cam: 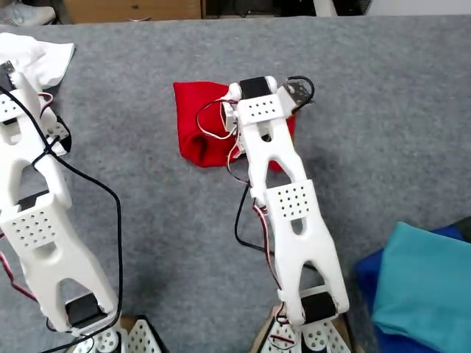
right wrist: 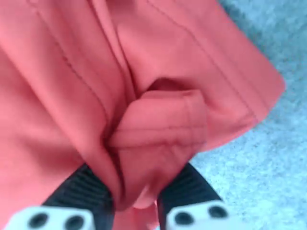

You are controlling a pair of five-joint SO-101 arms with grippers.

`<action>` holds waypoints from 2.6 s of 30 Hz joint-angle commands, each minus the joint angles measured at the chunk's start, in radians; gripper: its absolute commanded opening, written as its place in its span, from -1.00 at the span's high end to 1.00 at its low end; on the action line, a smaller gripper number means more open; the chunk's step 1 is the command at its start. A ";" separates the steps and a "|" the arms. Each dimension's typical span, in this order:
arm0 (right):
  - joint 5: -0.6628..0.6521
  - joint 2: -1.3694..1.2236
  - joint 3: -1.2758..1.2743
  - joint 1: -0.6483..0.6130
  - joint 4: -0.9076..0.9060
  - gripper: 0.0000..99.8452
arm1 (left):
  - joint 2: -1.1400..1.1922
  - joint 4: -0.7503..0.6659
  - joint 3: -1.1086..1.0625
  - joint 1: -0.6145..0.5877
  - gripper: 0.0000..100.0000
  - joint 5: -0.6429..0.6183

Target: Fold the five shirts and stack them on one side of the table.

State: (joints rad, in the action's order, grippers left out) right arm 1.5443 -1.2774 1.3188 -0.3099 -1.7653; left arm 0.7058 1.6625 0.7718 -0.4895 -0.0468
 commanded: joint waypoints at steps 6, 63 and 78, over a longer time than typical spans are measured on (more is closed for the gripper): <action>-0.060 0.097 0.254 0.058 0.006 0.99 | -0.015 -0.014 0.009 -0.017 0.74 0.006; -1.432 1.264 -0.966 1.225 -0.015 0.99 | -0.570 0.097 -0.315 0.087 0.74 0.003; -1.809 1.484 -1.164 1.554 -0.018 0.99 | -0.648 0.097 -0.399 0.089 0.74 -0.002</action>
State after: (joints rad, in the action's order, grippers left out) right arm -0.2110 0.0990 0.2094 1.1968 -1.7699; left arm 0.1166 1.7469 0.3698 -0.4143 -0.0468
